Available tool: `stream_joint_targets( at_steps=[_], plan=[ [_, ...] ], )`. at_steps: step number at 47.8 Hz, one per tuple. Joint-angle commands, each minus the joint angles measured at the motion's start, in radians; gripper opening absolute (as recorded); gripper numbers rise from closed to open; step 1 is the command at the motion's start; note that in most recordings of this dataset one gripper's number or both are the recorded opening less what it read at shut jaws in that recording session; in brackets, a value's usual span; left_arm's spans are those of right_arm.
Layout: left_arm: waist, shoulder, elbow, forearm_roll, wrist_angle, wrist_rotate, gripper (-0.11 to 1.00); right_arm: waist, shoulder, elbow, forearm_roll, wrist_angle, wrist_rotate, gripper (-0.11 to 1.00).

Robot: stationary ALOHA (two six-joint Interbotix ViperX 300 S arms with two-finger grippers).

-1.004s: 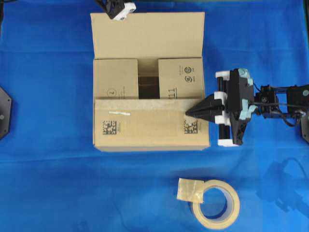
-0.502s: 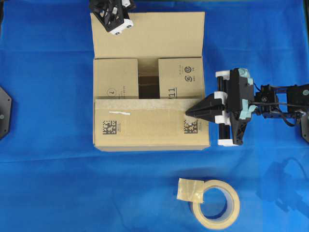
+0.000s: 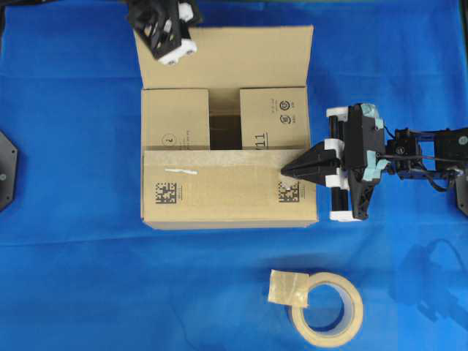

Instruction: Close the cardboard box.

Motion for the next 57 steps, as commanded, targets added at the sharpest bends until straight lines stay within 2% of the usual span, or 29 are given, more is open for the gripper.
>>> stream_joint_targets(
  at_steps=[1,23,41,57],
  plan=[
    [-0.032,-0.04,0.009,-0.002,0.017,-0.017,0.0,0.0,-0.006,-0.006,-0.002,-0.011,-0.002,0.0],
    [-0.207,-0.126,0.152,-0.003,-0.012,-0.195,0.0,-0.002,-0.008,-0.005,-0.002,-0.017,-0.002,0.0],
    [-0.311,-0.196,0.331,-0.003,-0.241,-0.31,0.0,-0.008,-0.011,-0.005,-0.003,-0.029,-0.003,0.0],
    [-0.344,-0.202,0.472,-0.003,-0.426,-0.354,0.0,-0.031,-0.012,-0.006,-0.005,-0.051,-0.003,0.0]
  ],
)
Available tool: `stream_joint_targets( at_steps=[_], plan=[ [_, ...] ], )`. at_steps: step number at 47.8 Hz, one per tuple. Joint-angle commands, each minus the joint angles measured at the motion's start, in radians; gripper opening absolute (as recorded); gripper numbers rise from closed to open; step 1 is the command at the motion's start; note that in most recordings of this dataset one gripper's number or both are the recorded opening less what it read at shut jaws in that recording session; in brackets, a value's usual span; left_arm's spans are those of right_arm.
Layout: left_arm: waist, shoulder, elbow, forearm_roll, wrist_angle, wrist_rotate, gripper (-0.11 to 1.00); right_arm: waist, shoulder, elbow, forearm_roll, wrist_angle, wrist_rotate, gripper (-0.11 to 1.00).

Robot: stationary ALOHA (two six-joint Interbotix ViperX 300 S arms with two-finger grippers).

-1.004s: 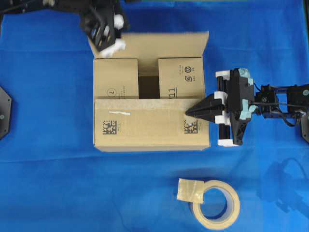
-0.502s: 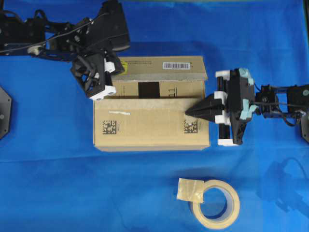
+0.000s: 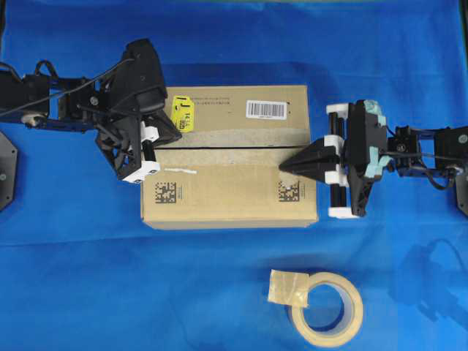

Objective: Close the cardboard box.
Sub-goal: 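Fold the back flap forward over the box with the left gripper, then press both grippers down along the seam between the top flaps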

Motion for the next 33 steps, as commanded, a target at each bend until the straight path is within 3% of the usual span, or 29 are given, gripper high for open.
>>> stream_joint_targets(
  at_steps=[1,12,33],
  plan=[
    [-0.009,-0.018,0.02,-0.002,-0.049,-0.006,0.0,-0.017,-0.011,-0.008,0.0,-0.014,0.0,0.0],
    [-0.011,-0.02,0.072,0.0,-0.133,-0.026,0.0,-0.041,-0.011,-0.008,0.0,-0.015,0.0,0.0],
    [-0.011,-0.02,0.081,0.0,-0.149,-0.026,0.0,-0.067,-0.002,0.012,0.003,-0.02,-0.002,0.0]
  ],
)
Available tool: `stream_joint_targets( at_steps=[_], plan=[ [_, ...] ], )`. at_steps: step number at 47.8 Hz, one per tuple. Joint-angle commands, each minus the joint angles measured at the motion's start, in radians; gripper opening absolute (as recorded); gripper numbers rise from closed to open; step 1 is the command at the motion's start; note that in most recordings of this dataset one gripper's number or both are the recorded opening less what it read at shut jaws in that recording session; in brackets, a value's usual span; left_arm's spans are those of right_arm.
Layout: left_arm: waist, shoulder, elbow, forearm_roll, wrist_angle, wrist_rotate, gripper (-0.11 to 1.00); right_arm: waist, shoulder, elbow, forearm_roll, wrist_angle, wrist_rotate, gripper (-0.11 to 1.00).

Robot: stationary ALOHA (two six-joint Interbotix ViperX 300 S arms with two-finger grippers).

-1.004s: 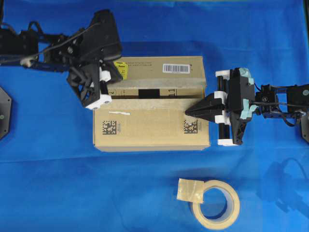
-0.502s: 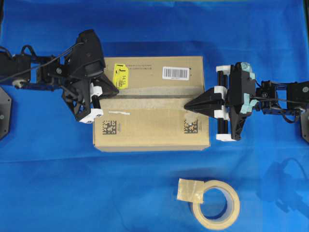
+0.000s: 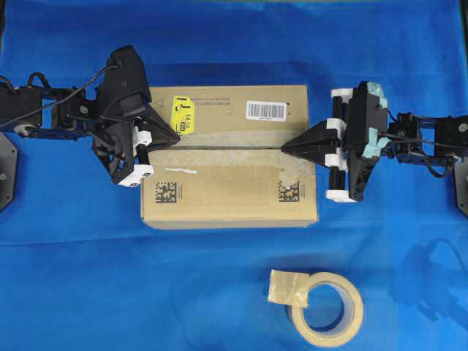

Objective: Close the cardboard box.
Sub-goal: 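Press both grippers down along the seam between the top flaps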

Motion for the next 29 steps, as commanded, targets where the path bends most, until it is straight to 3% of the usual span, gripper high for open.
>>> stream_joint_targets(
  at_steps=[1,12,29],
  plan=[
    [-0.003,-0.009,-0.008,0.0,-0.006,0.0,0.0,-0.005,-0.002,-0.002,0.003,-0.015,-0.002,0.0],
    [-0.006,-0.012,0.0,-0.002,-0.038,0.0,0.0,-0.006,0.018,0.011,0.005,-0.044,-0.002,0.0],
    [-0.035,-0.077,0.101,-0.002,-0.216,0.0,0.0,-0.017,0.032,0.029,0.015,-0.092,0.0,0.0]
  ],
)
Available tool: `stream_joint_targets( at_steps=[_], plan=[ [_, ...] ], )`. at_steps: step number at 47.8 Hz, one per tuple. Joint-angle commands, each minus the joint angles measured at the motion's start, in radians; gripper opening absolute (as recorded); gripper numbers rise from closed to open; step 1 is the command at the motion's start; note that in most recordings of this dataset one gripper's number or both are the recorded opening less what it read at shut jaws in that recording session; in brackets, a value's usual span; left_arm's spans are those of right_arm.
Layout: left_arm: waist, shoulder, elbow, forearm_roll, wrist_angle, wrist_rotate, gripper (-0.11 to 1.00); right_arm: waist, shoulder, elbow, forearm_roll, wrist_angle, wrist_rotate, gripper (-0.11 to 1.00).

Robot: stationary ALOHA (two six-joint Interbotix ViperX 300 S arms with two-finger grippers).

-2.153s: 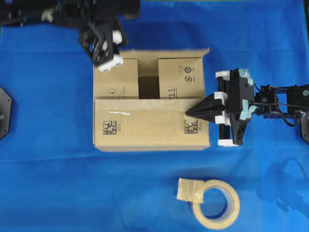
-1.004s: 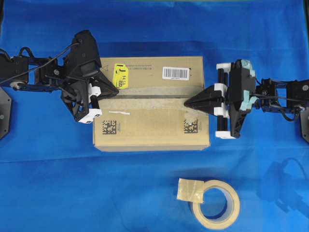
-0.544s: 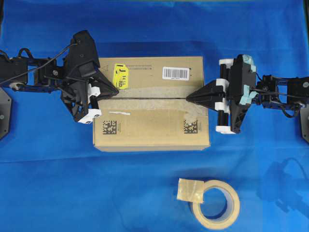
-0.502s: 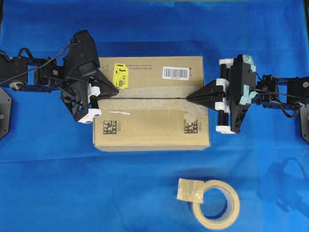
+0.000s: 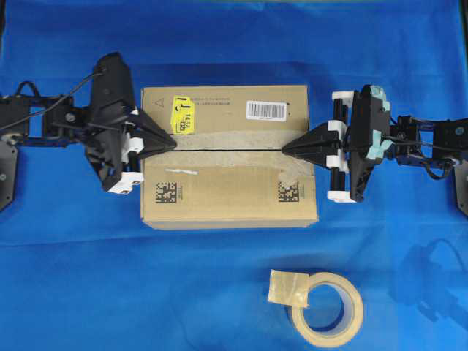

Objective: Close the cardboard box.
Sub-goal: 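Press both grippers down along the seam between the top flaps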

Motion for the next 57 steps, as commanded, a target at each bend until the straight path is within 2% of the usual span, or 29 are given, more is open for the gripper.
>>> stream_joint_targets(
  at_steps=[1,24,31,41,45,57],
  plan=[
    [-0.005,-0.029,0.014,-0.003,-0.041,-0.003,0.0,-0.012,-0.003,-0.006,0.006,-0.017,0.0,0.0],
    [-0.005,-0.048,0.054,-0.005,-0.097,-0.002,0.0,-0.029,-0.005,-0.002,0.037,-0.017,0.0,0.0],
    [-0.009,-0.069,0.086,-0.003,-0.212,0.011,0.0,-0.029,-0.003,-0.002,0.037,-0.017,0.0,0.0],
    [-0.017,-0.061,0.175,-0.002,-0.48,0.031,0.0,-0.029,-0.003,-0.003,0.035,-0.015,0.0,0.0],
    [-0.02,-0.046,0.204,-0.002,-0.554,0.034,0.0,-0.029,-0.003,-0.002,0.037,-0.015,0.0,0.0],
    [-0.041,0.041,0.227,-0.002,-0.646,0.04,0.0,-0.029,-0.003,-0.002,0.037,-0.017,0.0,0.0]
  ],
)
